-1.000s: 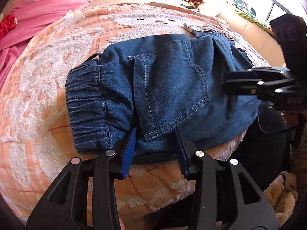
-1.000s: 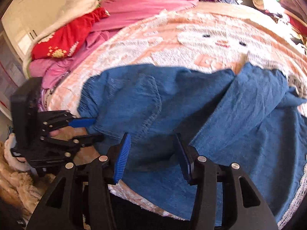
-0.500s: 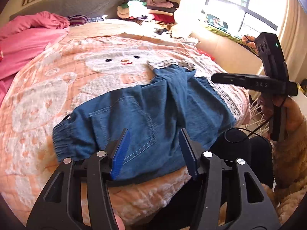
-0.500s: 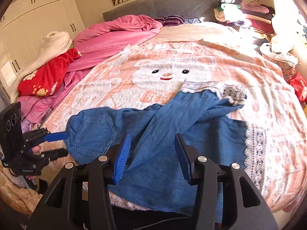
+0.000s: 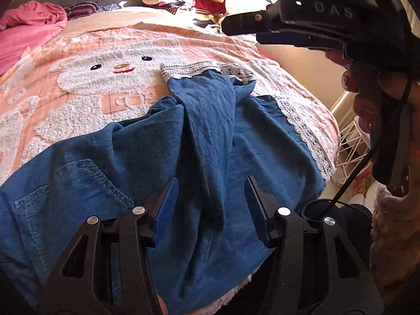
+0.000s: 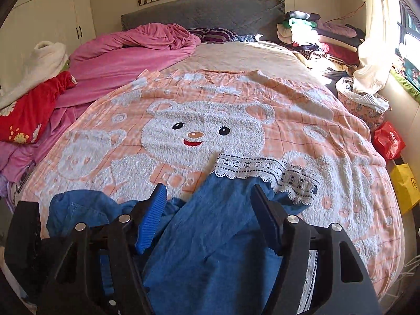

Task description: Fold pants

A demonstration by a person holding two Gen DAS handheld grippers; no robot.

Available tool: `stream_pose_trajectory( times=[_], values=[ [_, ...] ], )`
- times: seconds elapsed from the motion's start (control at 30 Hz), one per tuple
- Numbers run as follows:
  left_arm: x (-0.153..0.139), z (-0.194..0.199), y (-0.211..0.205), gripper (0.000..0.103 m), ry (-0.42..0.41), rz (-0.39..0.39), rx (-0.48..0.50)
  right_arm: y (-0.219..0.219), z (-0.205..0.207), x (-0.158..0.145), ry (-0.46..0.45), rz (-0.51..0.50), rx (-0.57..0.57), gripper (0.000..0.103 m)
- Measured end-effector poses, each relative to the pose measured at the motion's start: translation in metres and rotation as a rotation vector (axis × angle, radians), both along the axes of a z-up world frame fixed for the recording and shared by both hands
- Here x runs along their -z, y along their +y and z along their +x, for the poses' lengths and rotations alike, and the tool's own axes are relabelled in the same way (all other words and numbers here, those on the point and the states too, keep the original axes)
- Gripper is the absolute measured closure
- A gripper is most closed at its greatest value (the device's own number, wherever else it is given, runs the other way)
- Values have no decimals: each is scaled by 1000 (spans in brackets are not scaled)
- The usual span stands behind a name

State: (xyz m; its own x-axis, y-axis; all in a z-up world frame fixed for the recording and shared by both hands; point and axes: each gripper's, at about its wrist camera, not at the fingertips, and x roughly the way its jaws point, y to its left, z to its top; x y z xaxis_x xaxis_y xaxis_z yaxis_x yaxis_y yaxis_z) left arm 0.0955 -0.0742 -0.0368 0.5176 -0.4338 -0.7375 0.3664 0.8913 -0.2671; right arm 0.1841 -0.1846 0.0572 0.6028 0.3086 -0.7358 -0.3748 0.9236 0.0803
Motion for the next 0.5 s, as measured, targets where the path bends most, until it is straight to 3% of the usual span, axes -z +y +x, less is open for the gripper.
stream_pose_trajectory(
  times=[0.1, 0.2, 0.5],
  values=[
    [8, 7, 0, 79, 27, -19, -8, 11, 29, 14, 37, -22, 0, 38],
    [15, 13, 1, 87, 56, -38, -14, 22, 58, 36, 91, -60, 16, 38],
    [21, 19, 4, 90, 77, -59, -27, 55, 120, 95, 209, -148, 58, 38]
  ],
)
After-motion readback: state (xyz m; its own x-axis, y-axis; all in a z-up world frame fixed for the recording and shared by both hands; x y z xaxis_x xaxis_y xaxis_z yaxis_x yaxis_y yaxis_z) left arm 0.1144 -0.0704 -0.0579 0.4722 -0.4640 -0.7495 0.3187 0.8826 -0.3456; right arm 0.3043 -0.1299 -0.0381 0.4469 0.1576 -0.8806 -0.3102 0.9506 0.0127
